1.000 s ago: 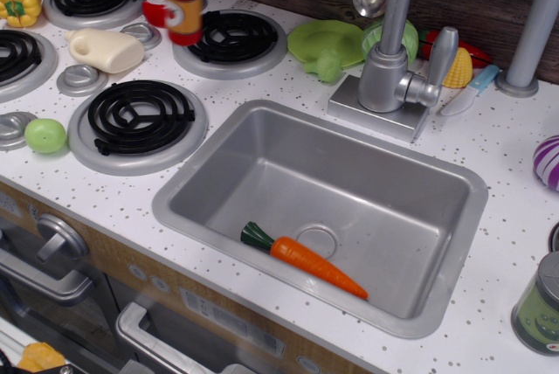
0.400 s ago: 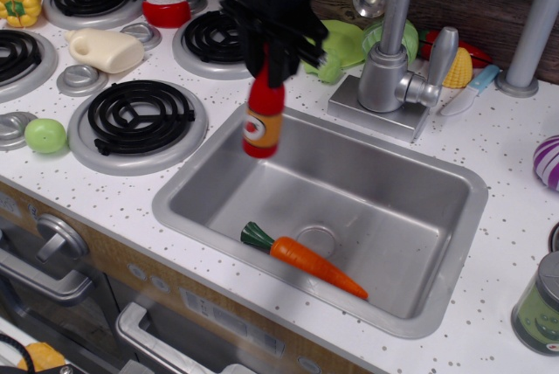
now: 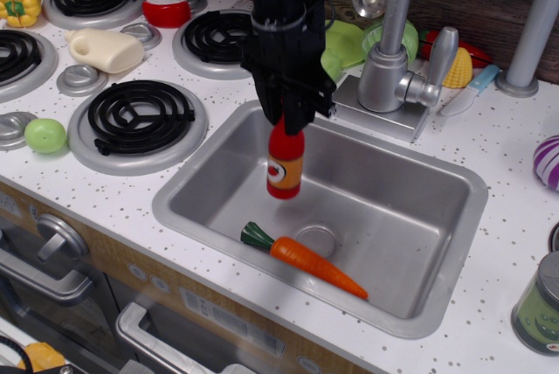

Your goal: Put red bottle in sink

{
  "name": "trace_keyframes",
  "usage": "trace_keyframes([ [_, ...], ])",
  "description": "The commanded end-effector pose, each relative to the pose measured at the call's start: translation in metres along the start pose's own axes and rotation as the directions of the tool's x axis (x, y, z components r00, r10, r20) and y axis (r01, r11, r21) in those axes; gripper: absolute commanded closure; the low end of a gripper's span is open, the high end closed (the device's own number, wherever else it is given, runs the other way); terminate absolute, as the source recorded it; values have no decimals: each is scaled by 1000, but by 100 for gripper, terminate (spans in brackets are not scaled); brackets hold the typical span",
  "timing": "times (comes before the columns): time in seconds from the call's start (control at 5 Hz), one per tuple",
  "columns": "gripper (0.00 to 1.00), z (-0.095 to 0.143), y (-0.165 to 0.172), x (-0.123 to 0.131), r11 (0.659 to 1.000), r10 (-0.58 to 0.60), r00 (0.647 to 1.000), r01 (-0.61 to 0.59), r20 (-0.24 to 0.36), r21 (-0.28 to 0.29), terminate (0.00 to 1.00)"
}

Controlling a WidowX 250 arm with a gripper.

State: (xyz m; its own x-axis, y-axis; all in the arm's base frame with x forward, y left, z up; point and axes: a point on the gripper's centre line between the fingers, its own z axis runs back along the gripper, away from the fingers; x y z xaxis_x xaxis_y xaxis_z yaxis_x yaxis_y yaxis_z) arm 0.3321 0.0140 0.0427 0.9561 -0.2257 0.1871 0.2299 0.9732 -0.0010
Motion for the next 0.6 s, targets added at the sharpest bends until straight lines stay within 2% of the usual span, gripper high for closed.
trace_keyframes([
  [0.0, 0, -5, -4, 3, 1000, -12, 995, 10, 96, 21, 0],
  [0.2, 0, -5, -4, 3, 1000, -12, 995, 10, 96, 21, 0],
  [0.4, 0, -5, -4, 3, 1000, -12, 995, 10, 96, 21, 100],
])
